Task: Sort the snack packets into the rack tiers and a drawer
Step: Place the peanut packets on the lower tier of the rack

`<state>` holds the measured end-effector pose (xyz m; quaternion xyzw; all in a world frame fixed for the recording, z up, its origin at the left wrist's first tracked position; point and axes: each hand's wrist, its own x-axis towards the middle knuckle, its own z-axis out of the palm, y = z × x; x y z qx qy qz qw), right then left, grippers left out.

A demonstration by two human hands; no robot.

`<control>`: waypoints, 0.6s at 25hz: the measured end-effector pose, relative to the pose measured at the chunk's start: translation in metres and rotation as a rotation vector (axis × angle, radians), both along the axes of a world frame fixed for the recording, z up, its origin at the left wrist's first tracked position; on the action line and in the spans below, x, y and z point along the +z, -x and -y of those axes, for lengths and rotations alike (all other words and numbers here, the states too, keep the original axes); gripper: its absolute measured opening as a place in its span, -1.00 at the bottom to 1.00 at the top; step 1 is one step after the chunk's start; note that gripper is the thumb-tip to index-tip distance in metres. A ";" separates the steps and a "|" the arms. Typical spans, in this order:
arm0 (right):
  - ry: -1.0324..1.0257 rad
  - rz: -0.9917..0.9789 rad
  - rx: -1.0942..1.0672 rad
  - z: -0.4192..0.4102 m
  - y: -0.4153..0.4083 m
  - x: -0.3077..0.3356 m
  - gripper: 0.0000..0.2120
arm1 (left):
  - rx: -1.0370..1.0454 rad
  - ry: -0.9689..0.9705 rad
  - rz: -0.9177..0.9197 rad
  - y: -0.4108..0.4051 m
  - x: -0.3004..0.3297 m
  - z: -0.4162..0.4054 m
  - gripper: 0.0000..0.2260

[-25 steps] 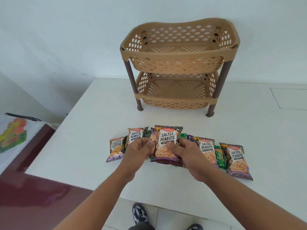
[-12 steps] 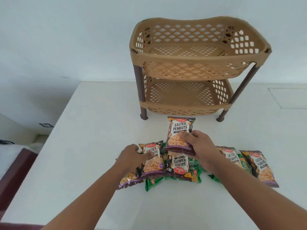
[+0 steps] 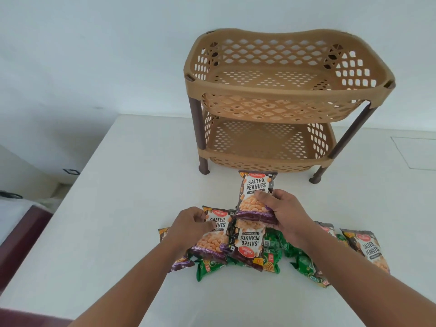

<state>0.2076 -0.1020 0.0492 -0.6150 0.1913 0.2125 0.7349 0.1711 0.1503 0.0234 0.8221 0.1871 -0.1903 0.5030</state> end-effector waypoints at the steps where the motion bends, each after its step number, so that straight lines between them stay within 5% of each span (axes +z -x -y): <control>1: -0.004 -0.007 0.002 0.003 -0.001 -0.001 -0.65 | 0.015 0.005 -0.007 -0.001 0.002 0.002 -0.79; 5: 0.000 -0.046 0.038 0.014 -0.004 -0.004 -0.64 | 0.035 -0.005 -0.038 -0.013 0.017 -0.005 -0.79; 10: -0.016 -0.045 0.028 0.025 -0.021 0.010 -0.69 | 0.226 0.553 -0.106 -0.053 0.057 -0.024 -0.77; 15: 0.030 0.050 -0.049 0.031 -0.074 0.035 -0.74 | 0.135 0.713 -0.089 -0.109 0.084 0.024 -0.69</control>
